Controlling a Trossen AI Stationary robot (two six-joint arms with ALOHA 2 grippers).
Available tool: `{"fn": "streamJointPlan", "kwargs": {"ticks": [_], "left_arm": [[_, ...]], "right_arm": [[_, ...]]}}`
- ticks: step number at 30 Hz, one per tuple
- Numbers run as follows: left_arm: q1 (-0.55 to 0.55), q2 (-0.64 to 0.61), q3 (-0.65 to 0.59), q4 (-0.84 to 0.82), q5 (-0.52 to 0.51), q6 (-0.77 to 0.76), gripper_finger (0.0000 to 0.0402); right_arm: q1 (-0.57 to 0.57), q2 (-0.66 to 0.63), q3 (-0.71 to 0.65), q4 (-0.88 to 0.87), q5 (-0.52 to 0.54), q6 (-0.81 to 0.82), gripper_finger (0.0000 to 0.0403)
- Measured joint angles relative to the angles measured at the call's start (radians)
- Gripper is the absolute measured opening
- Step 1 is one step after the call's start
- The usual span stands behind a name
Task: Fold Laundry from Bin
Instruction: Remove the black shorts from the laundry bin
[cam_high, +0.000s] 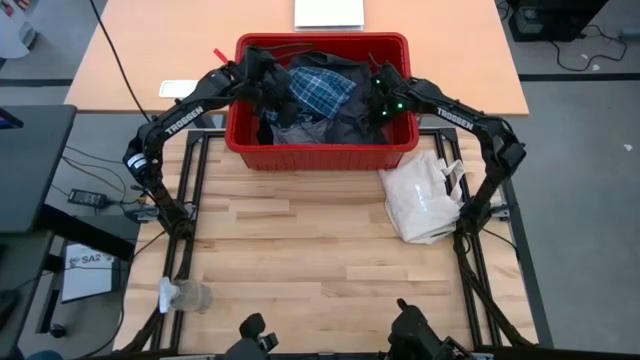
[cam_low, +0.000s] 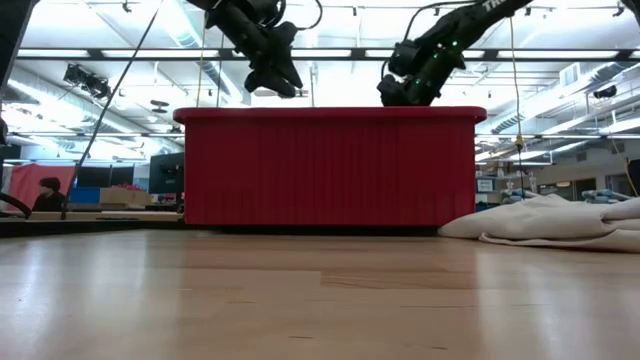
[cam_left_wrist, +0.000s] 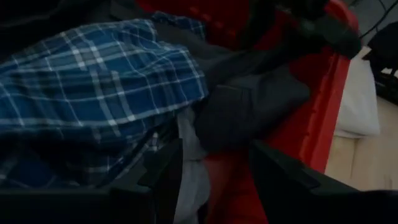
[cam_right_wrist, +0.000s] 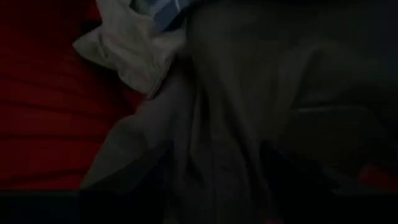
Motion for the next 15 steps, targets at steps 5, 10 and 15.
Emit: {"fn": "streamJointPlan", "kwargs": {"ticks": [5, 10, 15], "left_arm": [[-0.028, 0.008, 0.000, -0.041, 0.014, 0.035, 0.0187], [-0.080, 0.059, -0.001, -0.057, 0.004, 0.097, 0.0181], [-0.109, 0.067, -0.001, -0.019, -0.004, 0.108, 0.0181]], "right_arm": [[0.006, -0.014, -0.003, 0.004, 0.057, 0.041, 0.0246], [0.050, 0.027, -0.021, 0.007, 0.021, 0.055, 0.0219], [0.082, 0.034, -0.021, 0.002, 0.115, 0.065, 0.0143]]}}
